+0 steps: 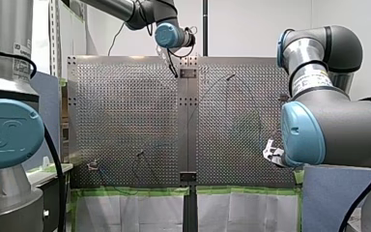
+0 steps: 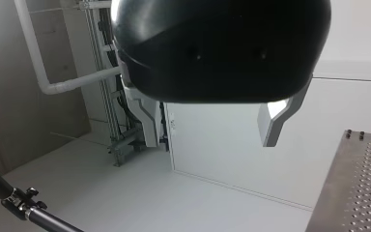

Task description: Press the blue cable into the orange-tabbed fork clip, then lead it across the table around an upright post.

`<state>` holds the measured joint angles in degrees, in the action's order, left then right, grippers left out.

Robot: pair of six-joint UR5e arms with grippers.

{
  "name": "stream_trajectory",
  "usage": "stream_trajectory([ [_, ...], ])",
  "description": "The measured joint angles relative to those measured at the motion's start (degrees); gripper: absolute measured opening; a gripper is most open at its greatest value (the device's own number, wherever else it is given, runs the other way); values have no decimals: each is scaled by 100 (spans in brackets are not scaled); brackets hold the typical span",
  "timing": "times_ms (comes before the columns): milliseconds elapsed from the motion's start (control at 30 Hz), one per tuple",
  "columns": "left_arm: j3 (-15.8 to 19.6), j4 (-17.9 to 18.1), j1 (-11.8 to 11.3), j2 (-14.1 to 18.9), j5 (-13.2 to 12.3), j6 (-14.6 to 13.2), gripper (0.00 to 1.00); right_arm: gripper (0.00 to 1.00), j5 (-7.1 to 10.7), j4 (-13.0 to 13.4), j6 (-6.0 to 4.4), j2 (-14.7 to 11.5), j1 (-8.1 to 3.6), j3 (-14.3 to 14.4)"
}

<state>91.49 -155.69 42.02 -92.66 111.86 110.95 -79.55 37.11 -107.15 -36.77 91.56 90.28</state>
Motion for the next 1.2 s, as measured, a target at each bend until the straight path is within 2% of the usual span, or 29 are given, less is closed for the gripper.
stream_trajectory([
  [267, 480, 480, -6, -72, -2, 15, 100, 0, 0, -1, 3, 1, 12, 0],
  [600, 1033, 1033, -7, -487, 42, -37, 100, 0, 0, 0, 5, -1, 19, 0],
  [1033, 1788, 1786, -13, -518, 88, -21, 100, 0, 0, 8, 0, 1, 25, 0],
  [1200, 2081, 1911, -15, -523, 102, -25, 100, 0, 0, 7, 1, 0, 25, 0],
])
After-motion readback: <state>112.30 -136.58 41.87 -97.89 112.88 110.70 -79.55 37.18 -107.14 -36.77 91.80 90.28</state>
